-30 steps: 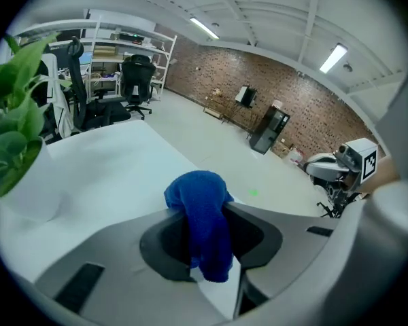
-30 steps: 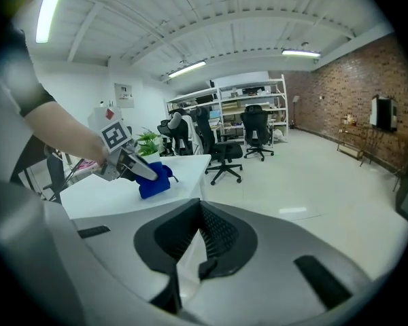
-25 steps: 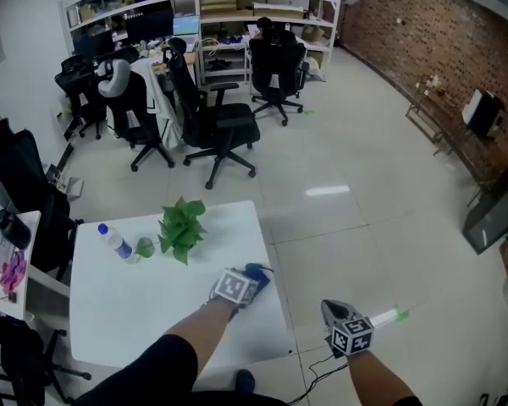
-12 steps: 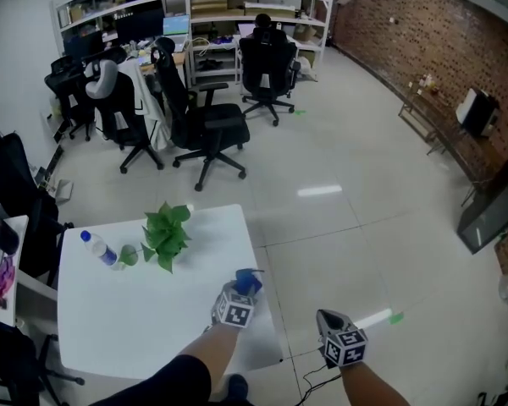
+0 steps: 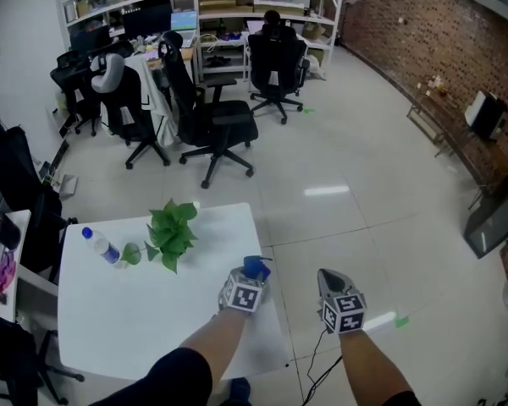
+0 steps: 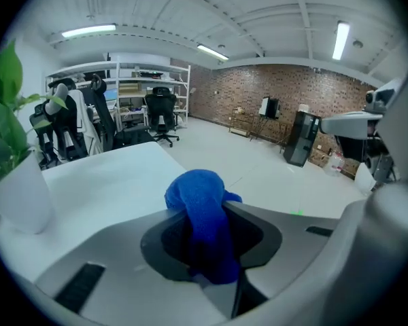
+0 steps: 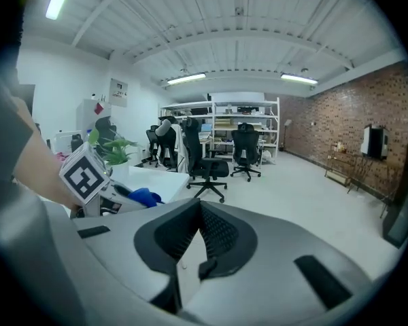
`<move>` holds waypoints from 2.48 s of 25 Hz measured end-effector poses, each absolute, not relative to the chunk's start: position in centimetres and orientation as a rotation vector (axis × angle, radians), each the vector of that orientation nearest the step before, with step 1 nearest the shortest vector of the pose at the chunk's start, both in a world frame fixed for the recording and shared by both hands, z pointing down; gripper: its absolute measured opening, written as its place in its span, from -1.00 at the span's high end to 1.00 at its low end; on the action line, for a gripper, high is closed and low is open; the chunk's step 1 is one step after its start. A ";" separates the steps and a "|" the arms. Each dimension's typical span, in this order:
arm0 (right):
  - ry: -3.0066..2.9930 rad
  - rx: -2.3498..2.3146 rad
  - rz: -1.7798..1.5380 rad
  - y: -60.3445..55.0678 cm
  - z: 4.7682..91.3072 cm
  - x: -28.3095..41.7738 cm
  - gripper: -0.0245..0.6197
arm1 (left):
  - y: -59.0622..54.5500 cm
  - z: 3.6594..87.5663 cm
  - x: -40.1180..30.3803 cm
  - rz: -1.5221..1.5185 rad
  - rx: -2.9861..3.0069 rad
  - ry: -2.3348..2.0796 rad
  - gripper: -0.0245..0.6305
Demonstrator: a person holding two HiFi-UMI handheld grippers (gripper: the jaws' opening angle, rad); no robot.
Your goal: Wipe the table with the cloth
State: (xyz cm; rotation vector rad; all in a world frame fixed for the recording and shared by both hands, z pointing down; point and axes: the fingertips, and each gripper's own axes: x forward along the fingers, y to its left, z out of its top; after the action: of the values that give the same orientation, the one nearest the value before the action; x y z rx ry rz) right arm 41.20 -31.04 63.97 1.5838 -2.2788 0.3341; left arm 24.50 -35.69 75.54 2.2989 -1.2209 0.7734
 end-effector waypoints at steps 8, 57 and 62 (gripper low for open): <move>-2.285 1.575 0.336 -31.2 64.0 40.6 0.87 | -30.3 75.9 24.1 0.802 2.234 -1.197 0.64; -2.201 1.559 0.345 -24.3 65.4 42.0 0.87 | -35.2 73.6 22.8 0.681 2.290 -1.281 0.64; -2.256 1.526 0.310 -22.7 63.4 38.5 0.87 | -29.8 69.9 18.1 0.564 2.365 -1.214 0.64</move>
State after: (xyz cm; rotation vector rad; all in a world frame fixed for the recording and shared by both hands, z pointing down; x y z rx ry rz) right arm 38.48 -22.70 63.37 1.5257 -2.2562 0.3098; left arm 18.13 -29.78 69.90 2.3650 -1.2144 0.5643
